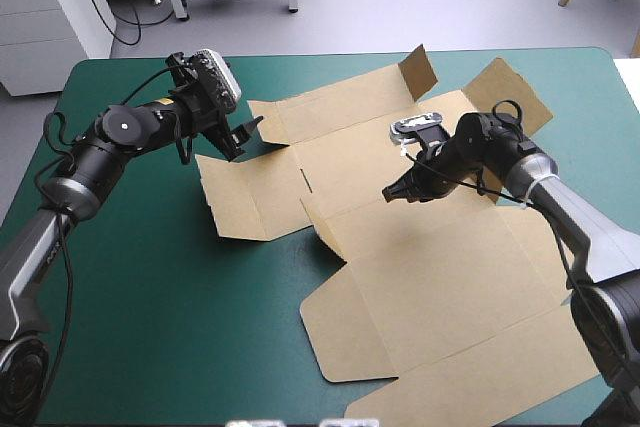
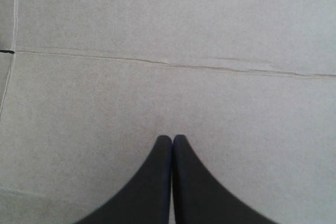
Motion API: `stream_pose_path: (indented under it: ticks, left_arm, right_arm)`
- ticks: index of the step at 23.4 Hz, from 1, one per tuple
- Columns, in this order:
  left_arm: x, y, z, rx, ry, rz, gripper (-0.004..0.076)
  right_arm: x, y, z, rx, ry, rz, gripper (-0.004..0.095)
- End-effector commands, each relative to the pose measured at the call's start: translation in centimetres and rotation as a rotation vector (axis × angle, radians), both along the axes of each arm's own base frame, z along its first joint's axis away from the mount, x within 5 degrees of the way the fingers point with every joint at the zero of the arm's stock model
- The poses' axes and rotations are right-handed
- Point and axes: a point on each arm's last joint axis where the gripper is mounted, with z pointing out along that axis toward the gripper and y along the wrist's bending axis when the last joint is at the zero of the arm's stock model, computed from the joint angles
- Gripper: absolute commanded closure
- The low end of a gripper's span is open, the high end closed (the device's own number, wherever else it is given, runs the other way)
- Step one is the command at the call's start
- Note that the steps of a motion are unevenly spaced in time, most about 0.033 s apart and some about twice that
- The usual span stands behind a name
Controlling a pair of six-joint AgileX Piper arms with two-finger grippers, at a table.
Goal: Fold the box
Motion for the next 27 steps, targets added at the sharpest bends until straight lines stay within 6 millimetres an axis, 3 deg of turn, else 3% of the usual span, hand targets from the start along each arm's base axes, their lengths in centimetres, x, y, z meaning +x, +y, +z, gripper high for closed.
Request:
stream_pose_path:
  ticks: [1, 27]
  left_arm:
    - [-0.73, 0.02, 2.95, -0.067, -0.088, 0.032, 0.0064]
    - [-0.72, 0.03, 2.95, -0.085, -0.078, 0.042, 0.0068]
  right_arm:
    - [-0.06, -0.14, 2.69, 0.042, -0.093, -0.013, 0.0927]
    - [0.02, -0.05, 2.77, 0.057, -0.101, -0.020, 0.0927]
